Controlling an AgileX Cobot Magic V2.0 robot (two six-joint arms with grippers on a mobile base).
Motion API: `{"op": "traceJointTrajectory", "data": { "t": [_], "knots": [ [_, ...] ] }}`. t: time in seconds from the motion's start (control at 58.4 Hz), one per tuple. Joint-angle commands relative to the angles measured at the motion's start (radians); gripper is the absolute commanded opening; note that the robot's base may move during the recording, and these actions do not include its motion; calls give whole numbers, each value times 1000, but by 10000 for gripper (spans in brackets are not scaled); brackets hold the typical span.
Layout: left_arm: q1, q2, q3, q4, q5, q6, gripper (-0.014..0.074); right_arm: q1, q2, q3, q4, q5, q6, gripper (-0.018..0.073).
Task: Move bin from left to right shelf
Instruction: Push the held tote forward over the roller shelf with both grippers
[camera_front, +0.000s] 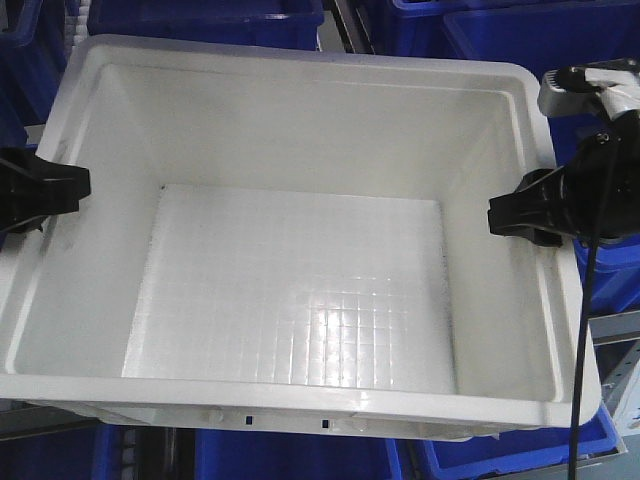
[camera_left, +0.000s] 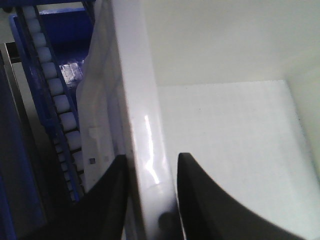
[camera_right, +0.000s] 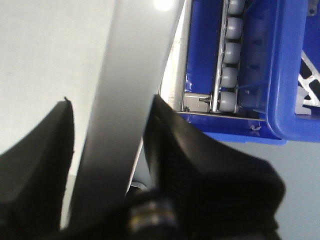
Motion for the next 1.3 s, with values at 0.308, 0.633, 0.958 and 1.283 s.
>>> {"op": "traceJointTrajectory", "data": {
  "t": [0.308,0.633,0.958,1.283],
  "knots": [
    [-15,-29,-38,-108,-89,18,-6,10,-39,-45,115,-107,-41,-4],
    [-15,-29,-38,-108,-89,18,-6,10,-39,-45,115,-107,-41,-4],
    [-15,-29,-38,-108,-89,18,-6,10,-39,-45,115,-107,-41,-4],
    [-15,-29,-38,-108,-89,18,-6,10,-39,-45,115,-108,-41,-4]
  ]
}}
